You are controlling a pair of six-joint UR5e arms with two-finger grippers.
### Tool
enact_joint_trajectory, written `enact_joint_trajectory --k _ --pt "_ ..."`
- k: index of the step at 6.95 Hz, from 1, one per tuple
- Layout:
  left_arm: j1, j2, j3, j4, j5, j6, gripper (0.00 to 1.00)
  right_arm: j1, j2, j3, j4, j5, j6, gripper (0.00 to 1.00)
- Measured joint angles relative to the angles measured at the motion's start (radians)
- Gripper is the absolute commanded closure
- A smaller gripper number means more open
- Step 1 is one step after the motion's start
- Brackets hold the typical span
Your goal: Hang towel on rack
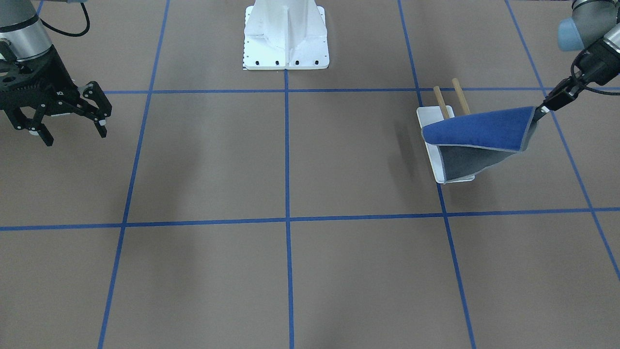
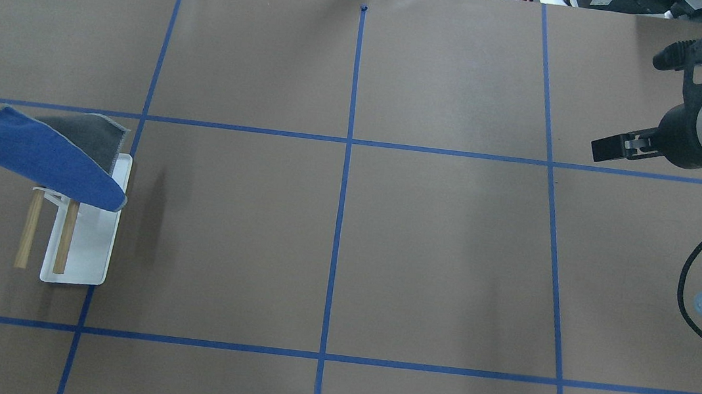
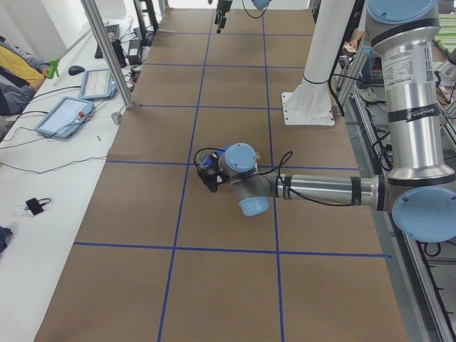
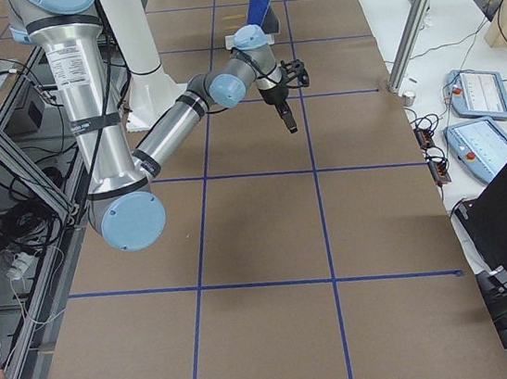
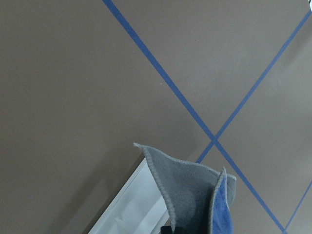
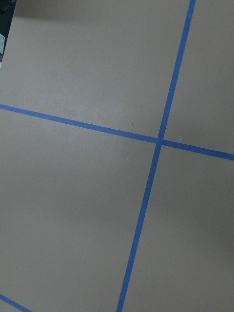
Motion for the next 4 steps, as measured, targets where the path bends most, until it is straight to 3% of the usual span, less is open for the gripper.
enact_joint_trajectory --k 2,4 --pt "-0.012 0.011 0.006 -0.001 0.008 0.015 0.02 0.037 -0.035 -0.019 0.000 0.040 -0.025 0.00" --pt "-0.085 0.013 0.037 0.005 0.010 0.178 0.02 0.123 -0.070 -0.074 0.003 0.111 -0.099 0.00"
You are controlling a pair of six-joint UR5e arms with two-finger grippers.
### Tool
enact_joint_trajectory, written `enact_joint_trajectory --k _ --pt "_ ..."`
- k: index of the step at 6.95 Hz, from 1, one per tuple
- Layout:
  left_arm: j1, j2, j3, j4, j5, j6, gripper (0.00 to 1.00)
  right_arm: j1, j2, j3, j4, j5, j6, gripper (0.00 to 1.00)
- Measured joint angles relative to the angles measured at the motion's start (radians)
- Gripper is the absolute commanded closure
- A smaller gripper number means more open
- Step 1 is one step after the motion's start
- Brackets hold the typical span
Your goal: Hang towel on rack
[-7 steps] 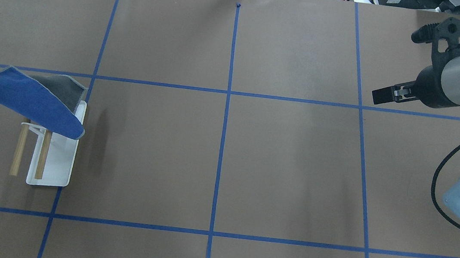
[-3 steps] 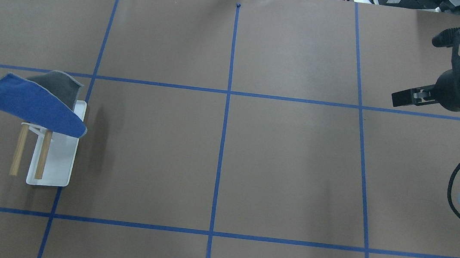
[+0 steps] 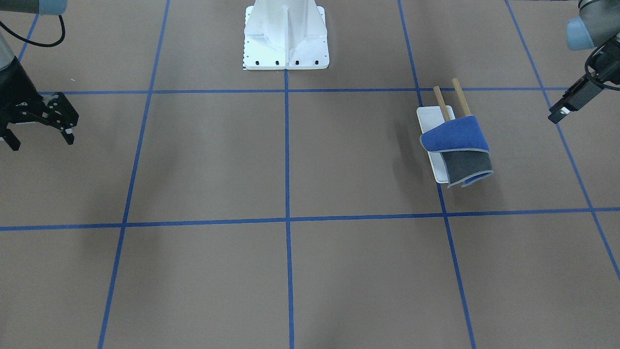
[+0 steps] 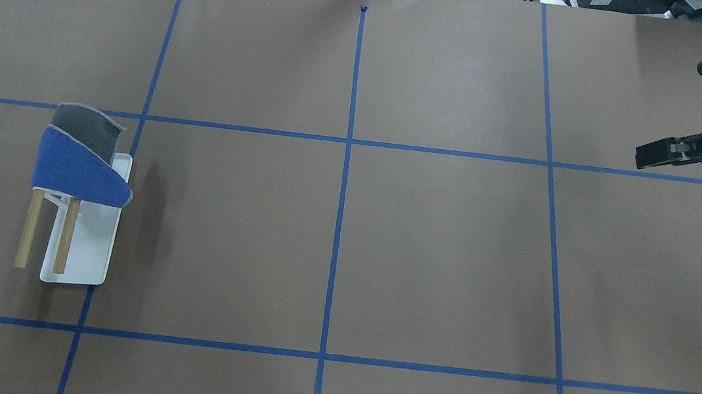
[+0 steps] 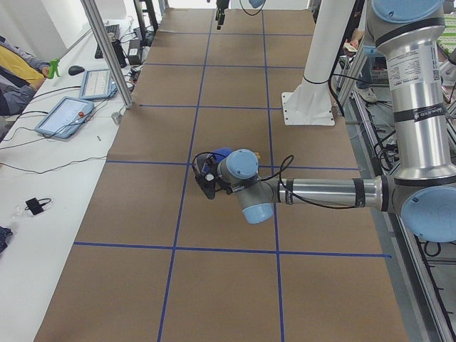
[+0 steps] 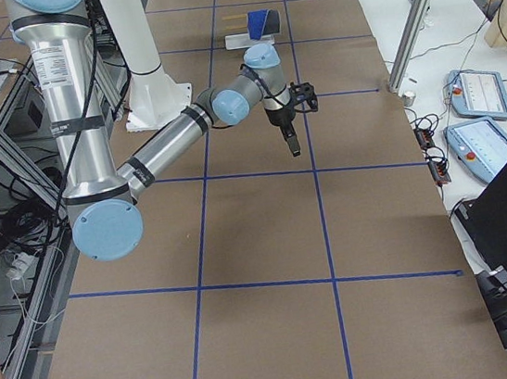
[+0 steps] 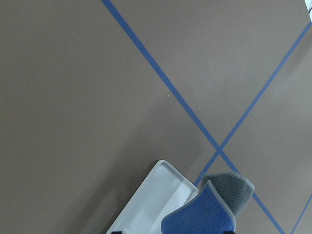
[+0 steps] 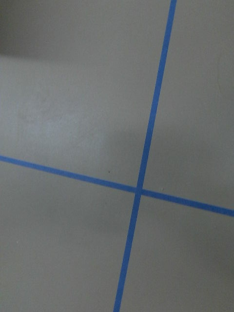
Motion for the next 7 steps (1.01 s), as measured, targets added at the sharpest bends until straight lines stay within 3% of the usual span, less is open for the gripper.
enact_joint_trajectory --k 2,4,5,7 --pt "-0.104 -0.003 0.052 0.024 0.042 0.340 0.02 0.162 -0.027 -0.119 0.004 0.123 -0.204 0.00" --pt "-0.137 -0.002 0.099 0.106 0.198 0.804 0.02 0.331 -0.024 -0.288 0.005 0.234 -0.471 0.00" --pt "-0.141 -0.009 0.112 0.192 0.261 1.033 0.02 0.375 -0.021 -0.350 0.005 0.250 -0.541 0.00" --pt "-0.144 -0.071 0.093 0.490 0.274 1.317 0.02 0.412 -0.016 -0.429 0.001 0.247 -0.605 0.00"
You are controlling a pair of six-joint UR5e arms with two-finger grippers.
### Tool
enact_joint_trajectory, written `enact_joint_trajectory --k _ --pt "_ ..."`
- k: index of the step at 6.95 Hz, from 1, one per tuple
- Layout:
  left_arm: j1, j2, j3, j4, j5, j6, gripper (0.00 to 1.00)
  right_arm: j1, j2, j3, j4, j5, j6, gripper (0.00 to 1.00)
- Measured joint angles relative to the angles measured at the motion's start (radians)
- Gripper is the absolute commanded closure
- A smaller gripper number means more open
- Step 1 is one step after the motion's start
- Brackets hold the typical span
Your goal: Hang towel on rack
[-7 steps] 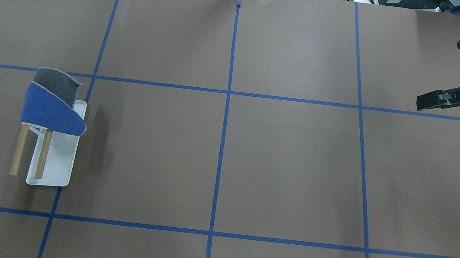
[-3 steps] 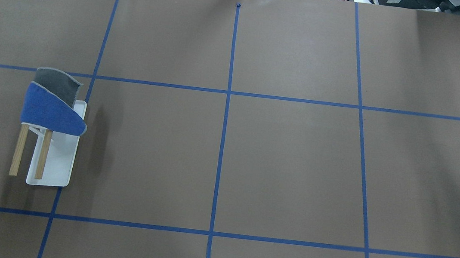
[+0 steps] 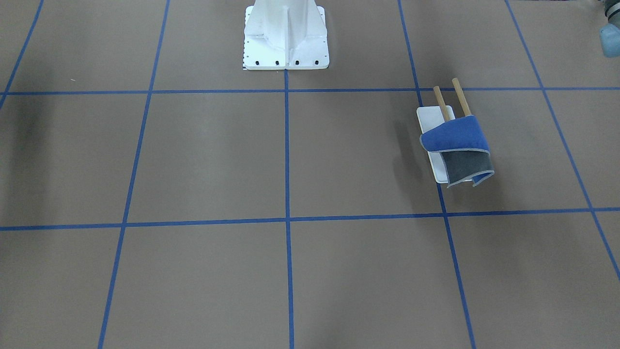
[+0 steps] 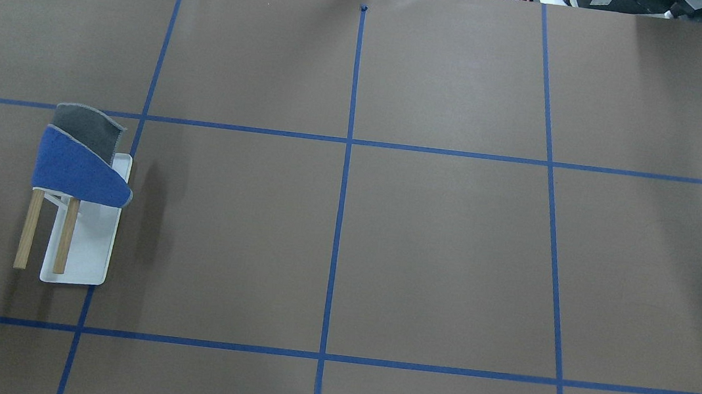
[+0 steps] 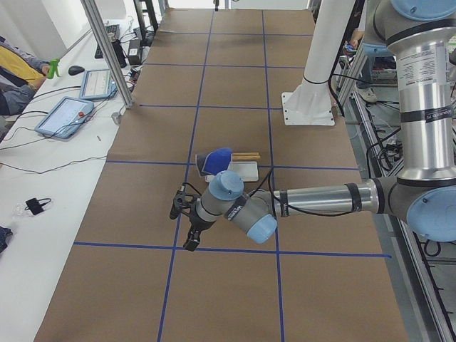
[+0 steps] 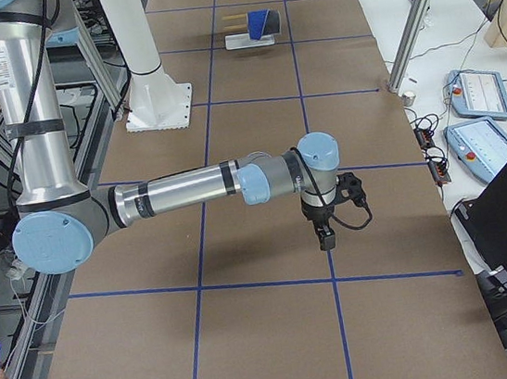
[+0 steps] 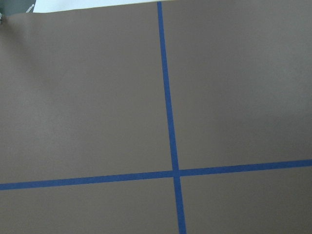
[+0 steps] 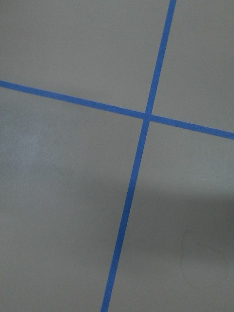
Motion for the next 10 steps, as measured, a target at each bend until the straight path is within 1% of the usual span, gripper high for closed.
enact_joint_trajectory --k 1,3,4,5,6,7,8,10 --pt "-0.003 -0.038 -0.033 0.175 -0.035 0.073 0.02 0.005 0.011 -0.038 -0.003 -0.010 -0.008 0.00" --pt "-0.019 -0.099 -0.156 0.548 -0.118 0.178 0.02 0.005 0.053 -0.128 -0.009 -0.024 -0.011 0.00" --pt "-0.033 -0.121 -0.223 0.712 -0.138 0.248 0.02 0.004 0.077 -0.146 -0.032 -0.018 -0.012 0.00" --pt "-0.050 -0.131 -0.264 0.817 -0.146 0.308 0.02 0.005 0.105 -0.138 -0.081 0.004 -0.013 0.00" --pt "-0.060 -0.133 -0.279 0.859 -0.150 0.336 0.02 0.005 0.125 -0.110 -0.127 0.031 -0.014 0.00" --pt "-0.064 -0.132 -0.275 0.870 -0.151 0.346 0.02 0.006 0.129 -0.074 -0.152 0.047 -0.013 0.00" --pt "-0.065 -0.130 -0.264 0.871 -0.154 0.348 0.02 0.006 0.125 -0.037 -0.162 0.059 -0.011 0.00" --pt "-0.066 -0.134 -0.251 0.870 -0.185 0.344 0.02 0.007 0.107 -0.009 -0.161 0.092 -0.010 0.00"
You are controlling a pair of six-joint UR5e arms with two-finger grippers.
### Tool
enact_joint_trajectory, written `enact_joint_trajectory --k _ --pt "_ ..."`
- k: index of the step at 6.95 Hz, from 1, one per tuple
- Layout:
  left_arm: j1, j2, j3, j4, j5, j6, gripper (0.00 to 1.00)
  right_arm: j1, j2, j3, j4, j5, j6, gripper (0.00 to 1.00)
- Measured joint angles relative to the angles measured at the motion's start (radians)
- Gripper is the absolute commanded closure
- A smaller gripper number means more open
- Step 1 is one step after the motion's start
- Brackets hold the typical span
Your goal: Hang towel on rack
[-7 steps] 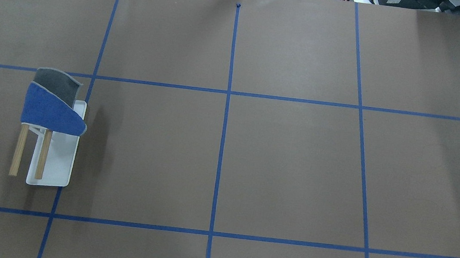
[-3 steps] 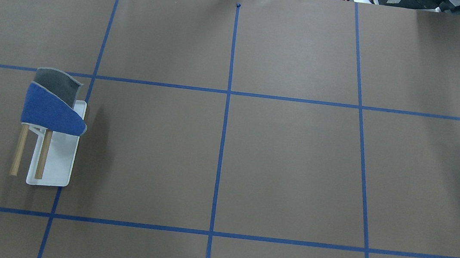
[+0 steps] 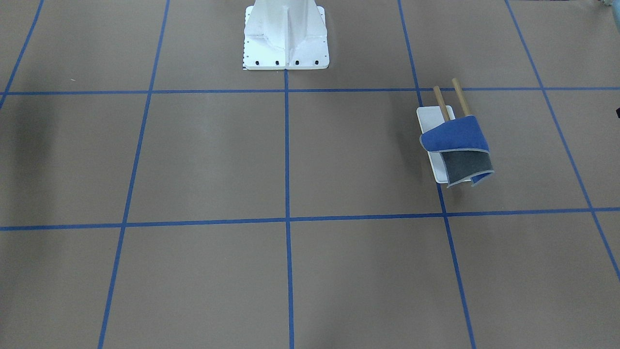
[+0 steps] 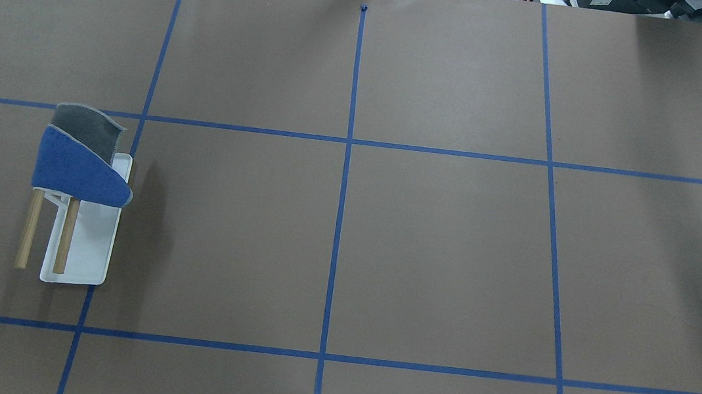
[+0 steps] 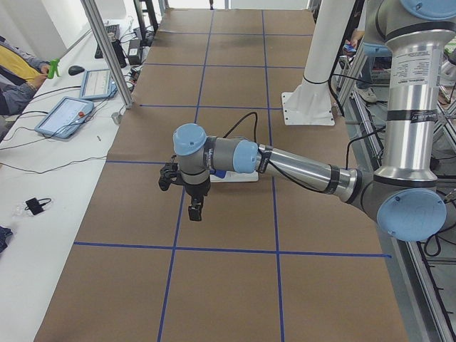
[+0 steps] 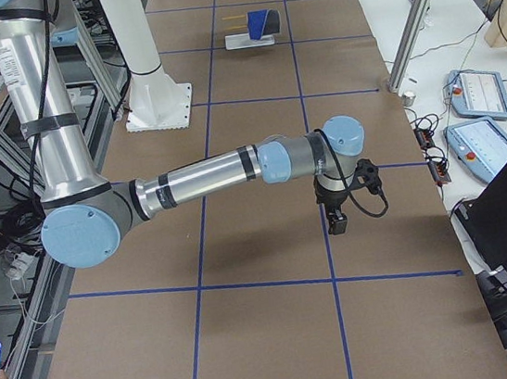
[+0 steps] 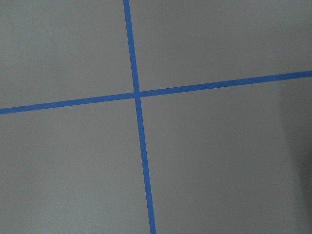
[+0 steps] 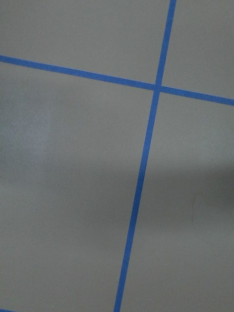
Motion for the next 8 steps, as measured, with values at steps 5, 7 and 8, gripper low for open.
enact_joint_trajectory --k 5,7,8 --pt "0.001 -0.001 0.016 -0.039 -0.018 -0.002 0.02 -0.001 -0.016 0.021 0.004 0.050 0.006 0.00" --pt "0.001 0.000 0.005 -0.046 -0.019 -0.018 0.02 -0.005 -0.028 0.049 0.006 0.055 0.012 0.00" --pt "0.001 0.001 0.007 -0.066 -0.018 -0.043 0.02 -0.009 -0.030 0.064 0.004 0.059 0.015 0.00"
